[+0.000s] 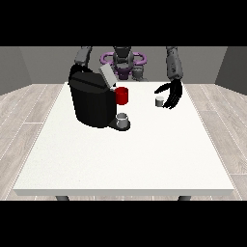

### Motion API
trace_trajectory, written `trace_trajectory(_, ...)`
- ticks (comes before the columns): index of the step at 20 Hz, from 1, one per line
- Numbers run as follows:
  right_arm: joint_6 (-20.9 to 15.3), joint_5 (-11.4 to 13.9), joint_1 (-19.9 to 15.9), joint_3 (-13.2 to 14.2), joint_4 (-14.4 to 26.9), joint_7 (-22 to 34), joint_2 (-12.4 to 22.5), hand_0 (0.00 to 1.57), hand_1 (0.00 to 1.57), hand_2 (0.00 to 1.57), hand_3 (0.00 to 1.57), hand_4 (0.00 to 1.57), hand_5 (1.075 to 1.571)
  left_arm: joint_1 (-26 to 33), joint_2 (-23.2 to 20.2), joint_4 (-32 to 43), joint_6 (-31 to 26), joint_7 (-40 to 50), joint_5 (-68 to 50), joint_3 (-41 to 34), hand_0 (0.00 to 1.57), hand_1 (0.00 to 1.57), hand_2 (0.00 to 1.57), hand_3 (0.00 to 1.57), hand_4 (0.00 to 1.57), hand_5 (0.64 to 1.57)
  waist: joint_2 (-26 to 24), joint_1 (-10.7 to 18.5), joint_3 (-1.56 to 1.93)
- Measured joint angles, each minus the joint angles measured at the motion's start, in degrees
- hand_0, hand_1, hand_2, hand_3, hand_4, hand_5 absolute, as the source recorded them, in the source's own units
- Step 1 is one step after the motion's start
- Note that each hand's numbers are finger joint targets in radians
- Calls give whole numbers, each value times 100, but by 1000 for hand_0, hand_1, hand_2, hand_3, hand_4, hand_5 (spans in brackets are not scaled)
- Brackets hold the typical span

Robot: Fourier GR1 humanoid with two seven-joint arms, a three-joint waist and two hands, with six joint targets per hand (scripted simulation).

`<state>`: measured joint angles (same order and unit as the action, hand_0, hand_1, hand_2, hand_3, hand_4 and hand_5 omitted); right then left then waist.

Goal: Insert the coffee pod into the coffee machine and close the lid

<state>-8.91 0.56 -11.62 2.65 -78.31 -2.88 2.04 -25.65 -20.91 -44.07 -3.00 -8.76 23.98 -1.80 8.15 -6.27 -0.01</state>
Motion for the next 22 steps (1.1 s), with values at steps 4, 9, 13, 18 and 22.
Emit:
trace_trajectory(4, 55, 6, 34, 13, 32, 13, 70, 0, 0, 0, 0, 491, 1571, -57, -70, 241, 211, -239, 292, 41, 695, 695, 831, 592, 0, 1571, -18, -24, 1)
trace_trajectory(9, -1, -42, -74, 27, 43, -2, -15, 0, 0, 0, 0, 492, 1571, -314, 42, 461, 733, -377, 538, -17, 837, 837, 974, 737, 391, 1571, 61, -99, 0)
trace_trajectory(13, 15, -104, -58, 13, -22, -32, -60, 0, 0, 0, 0, 515, 1571, -415, 76, 683, 1041, -497, 729, -43, 971, 971, 1086, 863, 323, 1571, 80, -148, 2)
trace_trajectory(18, 27, -107, -23, -14, -36, -24, -62, 0, 0, 0, 0, 414, 1571, -487, 8, 890, 1214, -630, 1026, 46, 1028, 1028, 1112, 890, 287, 1571, 80, -187, 11)
trace_trajectory(22, 57, -179, 2, 70, 51, -112, -35, 0, 0, 0, 0, 445, 1571, -536, -11, 1009, 1281, -758, 1197, 83, 1266, 1266, 1399, 1363, 507, 1571, 73, -137, 8)
